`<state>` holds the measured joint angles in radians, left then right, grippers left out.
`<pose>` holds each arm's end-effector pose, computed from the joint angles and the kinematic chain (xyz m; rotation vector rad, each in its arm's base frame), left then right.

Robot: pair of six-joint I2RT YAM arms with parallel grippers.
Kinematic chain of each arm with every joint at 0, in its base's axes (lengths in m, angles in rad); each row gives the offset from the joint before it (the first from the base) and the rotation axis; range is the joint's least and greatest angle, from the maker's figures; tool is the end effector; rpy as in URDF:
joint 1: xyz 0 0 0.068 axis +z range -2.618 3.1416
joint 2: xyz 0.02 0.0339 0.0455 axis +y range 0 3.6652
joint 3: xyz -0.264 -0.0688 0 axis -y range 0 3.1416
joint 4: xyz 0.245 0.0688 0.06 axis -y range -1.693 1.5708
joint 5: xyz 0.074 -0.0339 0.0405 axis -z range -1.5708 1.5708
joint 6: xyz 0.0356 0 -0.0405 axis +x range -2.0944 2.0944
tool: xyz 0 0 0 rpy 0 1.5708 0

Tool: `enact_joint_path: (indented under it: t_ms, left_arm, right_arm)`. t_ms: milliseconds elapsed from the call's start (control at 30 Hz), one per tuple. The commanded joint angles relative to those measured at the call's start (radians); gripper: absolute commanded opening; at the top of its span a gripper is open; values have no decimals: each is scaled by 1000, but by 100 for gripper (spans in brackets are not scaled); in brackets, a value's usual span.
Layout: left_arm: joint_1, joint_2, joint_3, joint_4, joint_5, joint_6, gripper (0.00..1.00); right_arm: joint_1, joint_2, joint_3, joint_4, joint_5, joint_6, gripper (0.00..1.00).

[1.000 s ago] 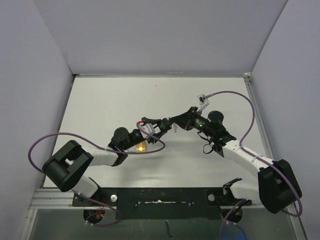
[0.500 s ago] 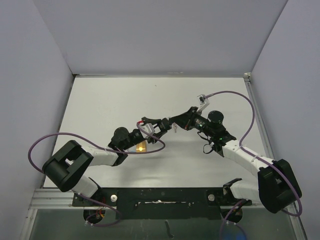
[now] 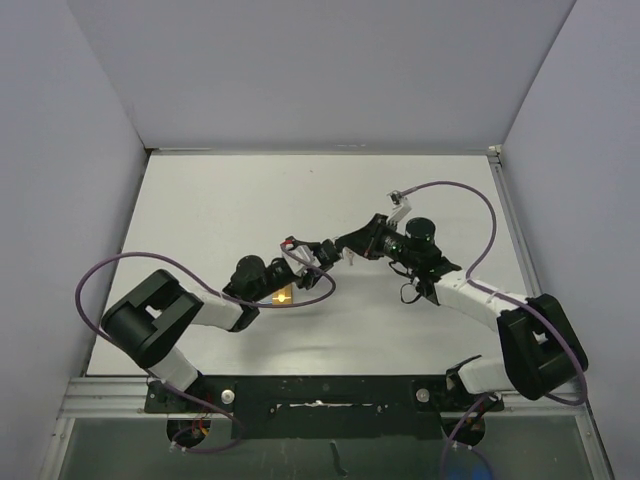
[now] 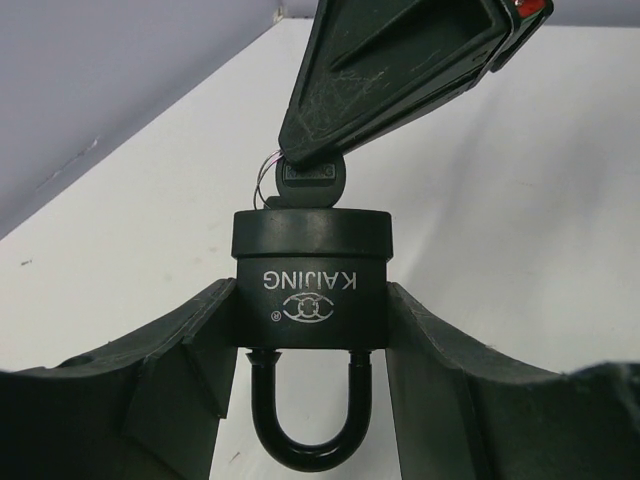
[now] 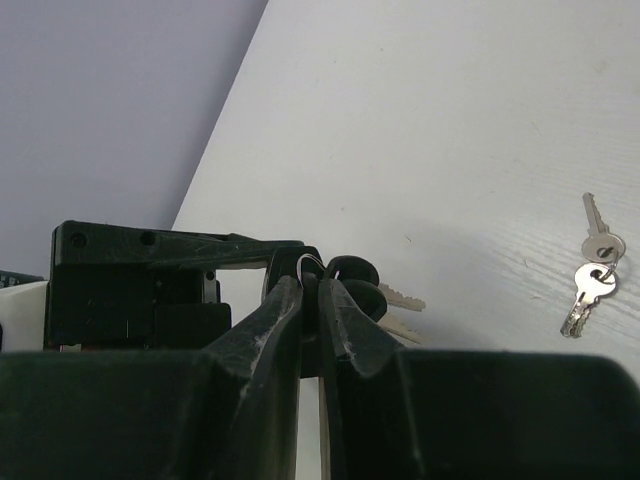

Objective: Unlock with the key

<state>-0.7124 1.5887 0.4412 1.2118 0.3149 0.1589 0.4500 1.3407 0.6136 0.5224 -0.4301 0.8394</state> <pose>0.2105 -0.1964 0.1857 0.8784 1.2747 -0.6779 0.2518 0.1381 0.2309 0.0367 1.9527 1.2760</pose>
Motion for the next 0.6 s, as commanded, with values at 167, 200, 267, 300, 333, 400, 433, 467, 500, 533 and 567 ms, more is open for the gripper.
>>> enact_joint_path:
  t_ms: [167, 200, 267, 300, 333, 400, 433, 467, 500, 533, 567]
  left_arm:
    - [-13, 87, 107, 305, -118, 3, 0]
    - [-13, 93, 111, 305, -126, 5, 0]
    - [-13, 112, 121, 305, -148, 7, 0]
    - [-14, 120, 126, 304, -158, 7, 0]
    - [-14, 128, 132, 303, -163, 9, 0]
    - [-14, 144, 145, 301, -175, 12, 0]
    - [-13, 152, 152, 302, -179, 13, 0]
    - [-13, 160, 158, 302, -182, 13, 0]
    - [-15, 166, 163, 304, -185, 14, 0]
    - [-15, 171, 168, 304, -188, 15, 0]
    - [-16, 175, 172, 304, -193, 16, 0]
  right_arm:
    - [33, 157, 62, -19, -130, 93, 0]
    - [33, 172, 67, -17, -129, 108, 0]
    - [32, 197, 79, -24, -118, 133, 0]
    - [33, 206, 86, -28, -114, 145, 0]
    - [33, 214, 91, -33, -111, 155, 0]
    - [32, 221, 107, -57, -99, 170, 0]
    - [34, 221, 116, -80, -89, 172, 0]
    - [35, 222, 126, -106, -80, 173, 0]
    - [33, 223, 138, -142, -70, 171, 0]
    - [35, 223, 147, -165, -62, 170, 0]
    - [36, 224, 155, -183, -54, 171, 0]
